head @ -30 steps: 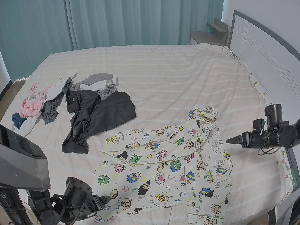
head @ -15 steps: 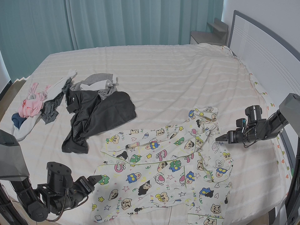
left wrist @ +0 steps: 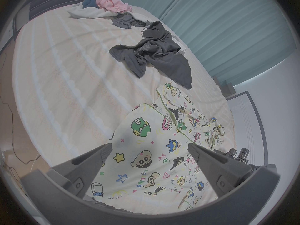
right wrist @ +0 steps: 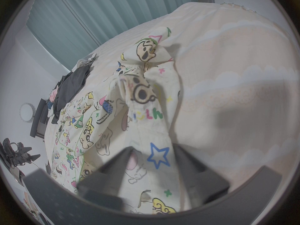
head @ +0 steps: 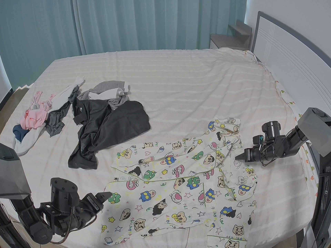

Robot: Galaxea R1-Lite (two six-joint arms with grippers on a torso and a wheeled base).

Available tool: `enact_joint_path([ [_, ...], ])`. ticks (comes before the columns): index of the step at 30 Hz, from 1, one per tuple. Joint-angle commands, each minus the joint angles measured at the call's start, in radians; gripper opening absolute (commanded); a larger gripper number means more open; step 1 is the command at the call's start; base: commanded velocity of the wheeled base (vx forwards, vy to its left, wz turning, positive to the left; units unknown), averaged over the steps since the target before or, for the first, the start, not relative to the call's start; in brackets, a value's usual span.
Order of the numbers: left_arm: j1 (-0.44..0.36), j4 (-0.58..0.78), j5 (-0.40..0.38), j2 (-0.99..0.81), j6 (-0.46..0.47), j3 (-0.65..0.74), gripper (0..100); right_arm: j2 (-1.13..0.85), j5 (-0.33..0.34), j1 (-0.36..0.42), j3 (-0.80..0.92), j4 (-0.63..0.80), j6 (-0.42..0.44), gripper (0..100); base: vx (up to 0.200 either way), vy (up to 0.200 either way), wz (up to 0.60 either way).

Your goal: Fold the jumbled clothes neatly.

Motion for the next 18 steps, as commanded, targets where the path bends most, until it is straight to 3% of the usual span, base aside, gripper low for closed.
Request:
enact_joint_path([
  [1,0.000,0.000,0.002,0.002,-0.003,0.016,100,-0.025,0.003,-0.012,0.013,-0.001,0.003,0,0.000,0.000,0.00],
  [18,0.001,-0.002,0.006,0.002,-0.014,0.016,100,-0.108,0.002,-0.148,0.065,-0.003,-0.002,0,0.000,0.000,0.00],
])
